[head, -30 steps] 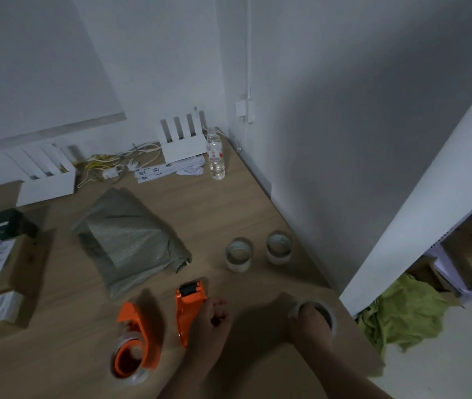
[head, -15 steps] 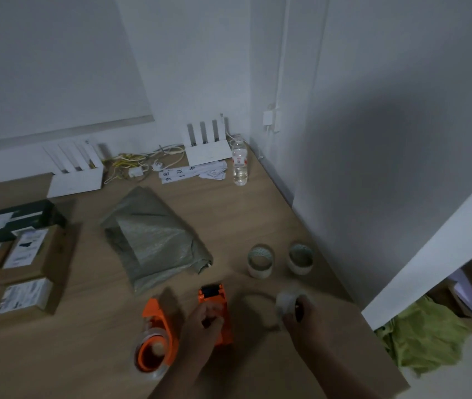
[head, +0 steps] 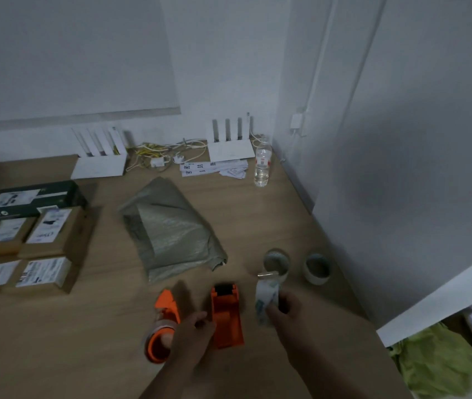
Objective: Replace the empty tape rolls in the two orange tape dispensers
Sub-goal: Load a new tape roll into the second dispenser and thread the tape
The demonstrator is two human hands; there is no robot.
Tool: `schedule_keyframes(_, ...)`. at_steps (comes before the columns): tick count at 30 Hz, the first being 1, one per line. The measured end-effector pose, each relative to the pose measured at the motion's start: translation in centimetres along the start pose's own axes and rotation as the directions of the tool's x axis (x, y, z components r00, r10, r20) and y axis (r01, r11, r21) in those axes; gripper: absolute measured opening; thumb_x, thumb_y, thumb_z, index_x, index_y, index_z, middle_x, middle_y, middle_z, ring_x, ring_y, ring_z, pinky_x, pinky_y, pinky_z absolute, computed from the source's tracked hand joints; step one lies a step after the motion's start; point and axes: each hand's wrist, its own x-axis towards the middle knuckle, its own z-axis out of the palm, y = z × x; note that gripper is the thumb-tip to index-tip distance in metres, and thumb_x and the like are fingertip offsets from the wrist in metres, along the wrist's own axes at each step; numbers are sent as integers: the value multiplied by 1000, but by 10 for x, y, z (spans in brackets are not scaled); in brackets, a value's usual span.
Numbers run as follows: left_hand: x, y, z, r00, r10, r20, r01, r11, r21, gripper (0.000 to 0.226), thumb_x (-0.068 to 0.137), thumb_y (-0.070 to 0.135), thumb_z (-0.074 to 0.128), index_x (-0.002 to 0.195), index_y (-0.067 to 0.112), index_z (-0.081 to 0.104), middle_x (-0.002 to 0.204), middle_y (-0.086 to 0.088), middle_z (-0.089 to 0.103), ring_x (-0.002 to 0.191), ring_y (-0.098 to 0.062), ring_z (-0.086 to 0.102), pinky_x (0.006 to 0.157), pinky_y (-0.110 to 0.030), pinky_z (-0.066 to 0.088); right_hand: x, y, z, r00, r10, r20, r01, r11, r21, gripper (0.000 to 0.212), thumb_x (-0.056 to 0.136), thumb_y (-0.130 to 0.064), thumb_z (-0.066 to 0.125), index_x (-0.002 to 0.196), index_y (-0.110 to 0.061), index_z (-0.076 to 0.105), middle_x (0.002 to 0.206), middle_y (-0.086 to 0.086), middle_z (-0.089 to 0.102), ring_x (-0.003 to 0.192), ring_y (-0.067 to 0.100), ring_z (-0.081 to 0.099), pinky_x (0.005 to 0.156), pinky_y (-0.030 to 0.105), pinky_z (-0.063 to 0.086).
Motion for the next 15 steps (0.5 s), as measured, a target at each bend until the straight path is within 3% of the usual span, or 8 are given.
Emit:
schedule_keyframes(4,-6,2,11,999,-24,28,24,1000,-5,21,85,28,68,95,11,74,97,-8,76,94,-23,69,79,-32,49,-2,-2,5,998,38,59,-36,999,-39,9,79,-8,60,81,-2,66,81,32,64,67,22,60,60,37,46)
schedule_keyframes(7,-7,-1,17,996,-66,52,71,992,-104,16,85,18,66,73,17,76,80,-7,77,84,-25,72,71,-34,50,-2,1,7,996,46,72,-45,999,-20,10,84,2,59,88,0,68,82,26,69,68,16,64,59,30,50)
schedule_keyframes(9,-4,-3,18,994,-99,53,106,983,-152,23,83,9,65,67,21,75,77,-6,77,82,-27,72,75,-39,54,-3,3,8,995,51,83,-51,999,-4,11,85,5,59,92,2,67,78,16,71,66,9,65,57,22,52)
schedule_keyframes(11,-5,2,18,991,-125,53,134,970,-204,28,83,6,63,65,23,74,76,-3,77,78,-23,71,79,-40,55,-3,3,8,993,71,96,-74,997,21,12,85,6,59,96,4,64,80,11,70,68,9,66,58,21,53)
schedule_keyframes(15,-6,9,19,992,-112,63,126,947,-296,25,86,7,62,67,18,74,71,0,77,72,-20,70,69,-33,52,-4,2,11,993,74,95,-81,994,76,20,76,-6,62,94,3,65,79,11,71,70,14,66,59,25,53)
